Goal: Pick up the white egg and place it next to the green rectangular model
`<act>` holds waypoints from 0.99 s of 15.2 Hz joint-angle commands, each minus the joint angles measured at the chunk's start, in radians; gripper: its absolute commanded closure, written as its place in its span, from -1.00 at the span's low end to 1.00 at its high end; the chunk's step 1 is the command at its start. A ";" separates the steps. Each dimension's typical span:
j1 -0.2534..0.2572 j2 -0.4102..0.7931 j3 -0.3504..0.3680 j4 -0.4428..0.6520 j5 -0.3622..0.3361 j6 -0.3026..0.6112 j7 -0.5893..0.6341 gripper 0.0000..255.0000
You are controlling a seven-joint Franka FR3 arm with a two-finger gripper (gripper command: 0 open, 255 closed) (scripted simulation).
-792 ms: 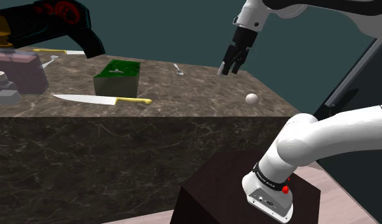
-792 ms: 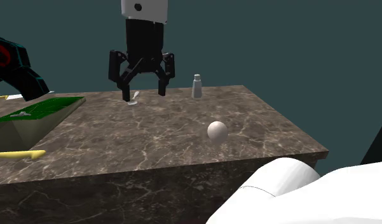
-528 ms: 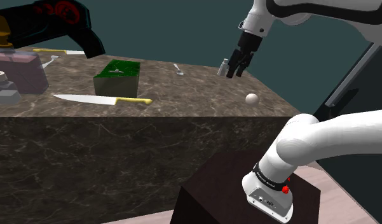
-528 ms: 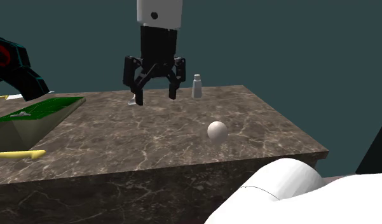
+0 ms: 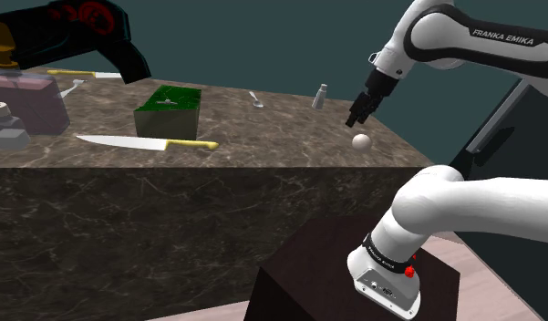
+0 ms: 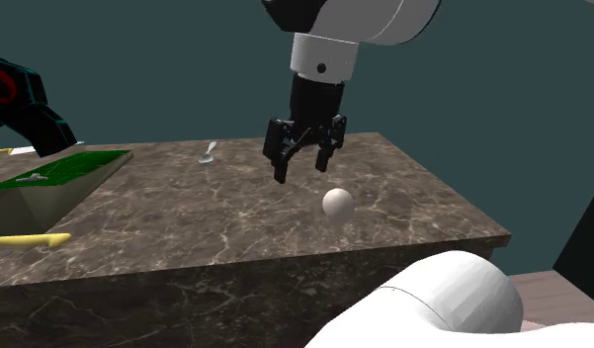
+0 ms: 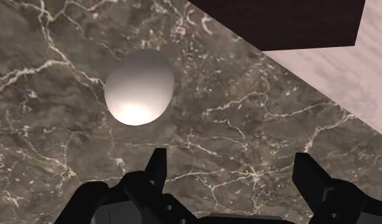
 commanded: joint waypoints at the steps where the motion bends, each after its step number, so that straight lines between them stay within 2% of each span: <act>1: -0.037 -0.047 -0.044 -0.045 -0.040 0.025 -0.036 -1.00; 6: -0.138 -0.125 -0.178 -0.136 -0.147 0.101 -0.136 -1.00; 15: -0.145 -0.102 -0.208 -0.228 -0.174 0.214 -0.134 -1.00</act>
